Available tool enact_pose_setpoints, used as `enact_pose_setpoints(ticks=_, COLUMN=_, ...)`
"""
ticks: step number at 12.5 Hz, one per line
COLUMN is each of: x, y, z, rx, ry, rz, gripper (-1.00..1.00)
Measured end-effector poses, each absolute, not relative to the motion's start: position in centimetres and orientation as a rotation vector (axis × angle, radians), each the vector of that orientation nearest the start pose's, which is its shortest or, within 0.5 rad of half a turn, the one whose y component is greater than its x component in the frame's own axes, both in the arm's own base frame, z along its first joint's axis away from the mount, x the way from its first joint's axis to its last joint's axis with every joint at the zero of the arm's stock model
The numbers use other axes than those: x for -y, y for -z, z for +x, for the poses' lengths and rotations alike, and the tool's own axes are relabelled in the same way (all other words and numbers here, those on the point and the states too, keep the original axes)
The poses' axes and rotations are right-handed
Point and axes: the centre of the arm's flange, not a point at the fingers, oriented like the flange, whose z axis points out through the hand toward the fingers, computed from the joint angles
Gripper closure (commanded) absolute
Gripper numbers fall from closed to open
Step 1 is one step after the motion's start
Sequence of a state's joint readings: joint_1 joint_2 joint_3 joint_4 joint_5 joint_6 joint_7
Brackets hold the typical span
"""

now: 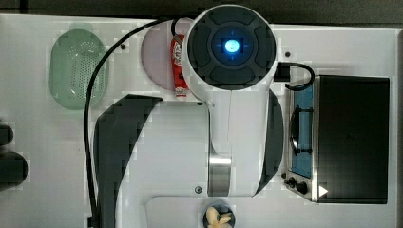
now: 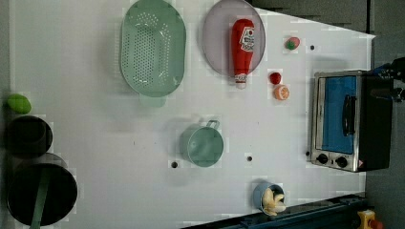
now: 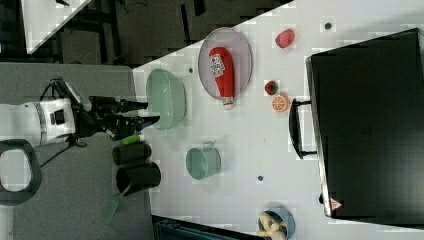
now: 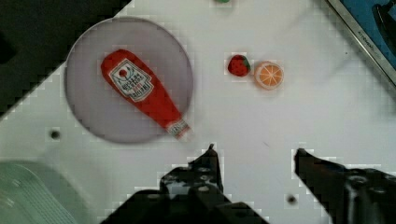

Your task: Pick ketchup from plate and place it on table.

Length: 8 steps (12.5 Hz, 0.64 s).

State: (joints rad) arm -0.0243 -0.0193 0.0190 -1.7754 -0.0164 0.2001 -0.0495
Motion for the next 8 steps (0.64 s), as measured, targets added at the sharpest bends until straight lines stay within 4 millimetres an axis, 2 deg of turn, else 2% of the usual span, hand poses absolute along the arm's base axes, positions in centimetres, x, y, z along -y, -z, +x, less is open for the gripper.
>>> enact_pose_setpoints(ticks=2, x=0.6, y=-55.6, z=51.0, rx=-1.171, ry=-0.207, rz=-2.97, gripper=-0.82)
enact_pose_setpoints(ticks=3, x=0.9, y=-56.7, z=49.1, rx=-1.19, ry=-0.225, rz=-2.971, gripper=-1.0)
enact_pose_setpoints(ticks=4, x=1.4, y=-58.4, z=48.1, rx=-1.207, ry=-0.177, rz=-2.959, gripper=-1.0)
enact_pose_setpoints(ticks=6, x=1.7, y=-61.9, z=48.1, rx=-1.208, ry=-0.032, rz=-2.921, gripper=-1.0)
enact_pose_setpoints(ticks=7, x=1.6, y=-62.8, z=48.5, rx=-1.2, ry=0.01, rz=-2.91, gripper=-1.0)
enact_pose_setpoints(ticks=8, x=1.2, y=-62.8, z=49.1, rx=-1.189, ry=0.028, rz=-2.912, gripper=-1.0)
